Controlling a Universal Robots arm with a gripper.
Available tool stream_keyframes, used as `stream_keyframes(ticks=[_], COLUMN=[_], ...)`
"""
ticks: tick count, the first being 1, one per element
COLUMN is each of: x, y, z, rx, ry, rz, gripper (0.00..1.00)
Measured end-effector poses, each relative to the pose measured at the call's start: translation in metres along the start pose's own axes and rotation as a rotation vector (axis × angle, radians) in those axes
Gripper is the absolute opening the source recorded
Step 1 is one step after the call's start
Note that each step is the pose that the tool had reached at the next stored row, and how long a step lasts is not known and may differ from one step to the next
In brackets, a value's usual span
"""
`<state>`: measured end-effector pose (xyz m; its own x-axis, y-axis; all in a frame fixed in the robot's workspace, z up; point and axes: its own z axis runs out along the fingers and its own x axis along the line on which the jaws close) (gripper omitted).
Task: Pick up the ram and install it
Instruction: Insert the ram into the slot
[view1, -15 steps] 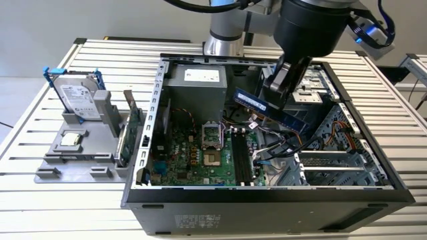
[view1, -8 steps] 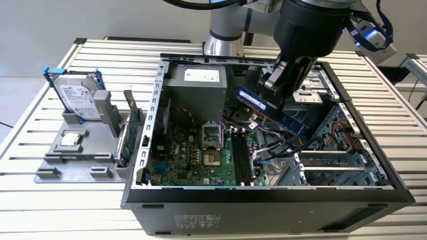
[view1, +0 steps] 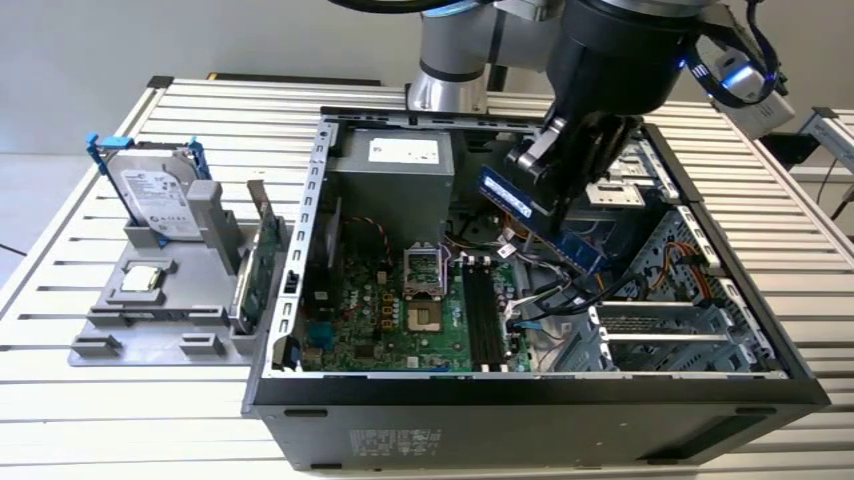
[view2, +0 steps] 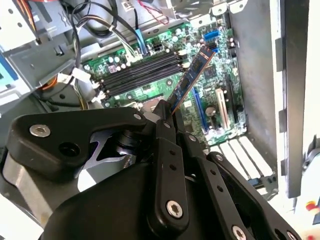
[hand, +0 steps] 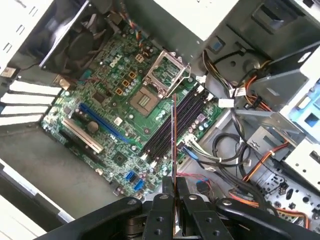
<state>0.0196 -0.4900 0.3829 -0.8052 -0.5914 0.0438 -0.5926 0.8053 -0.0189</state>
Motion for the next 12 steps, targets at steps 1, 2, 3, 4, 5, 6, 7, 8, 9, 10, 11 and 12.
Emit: stream_keyframes(ticks=[1, 2, 3, 4, 5, 6, 7, 8, 9, 10, 11, 12], x=[0.0000, 0.0000, 0.0000, 0.0000, 0.0000, 0.0000, 0.0000, 0.0000, 0.0000, 0.0000, 0.0000, 0.0000], y=[0.0000, 0.0000, 0.0000, 0.0000, 0.0000, 0.0000, 0.0000, 0.0000, 0.0000, 0.0000, 0.0000, 0.0000], z=[0.0000, 0.0000, 0.0000, 0.0000, 0.0000, 0.0000, 0.0000, 0.0000, 0.0000, 0.0000, 0.0000, 0.0000], rx=[-0.0008, -0.0016, -0.0024, -0.0032, -0.0039, -0.0047, -0.0056, -0.0064, -0.0072, -0.0080, -0.0088, -0.0096], ry=[0.0003, 0.0007, 0.0010, 0.0013, 0.0017, 0.0020, 0.0024, 0.0027, 0.0030, 0.0034, 0.0038, 0.0041], rz=[0.019, 0.036, 0.054, 0.073, 0.090, 0.109, 0.127, 0.144, 0.162, 0.182, 0.200, 0.218], gripper=[0.00, 0.00, 0.00, 0.00, 0.00, 0.00, 0.00, 0.00, 0.00, 0.00, 0.00, 0.00])
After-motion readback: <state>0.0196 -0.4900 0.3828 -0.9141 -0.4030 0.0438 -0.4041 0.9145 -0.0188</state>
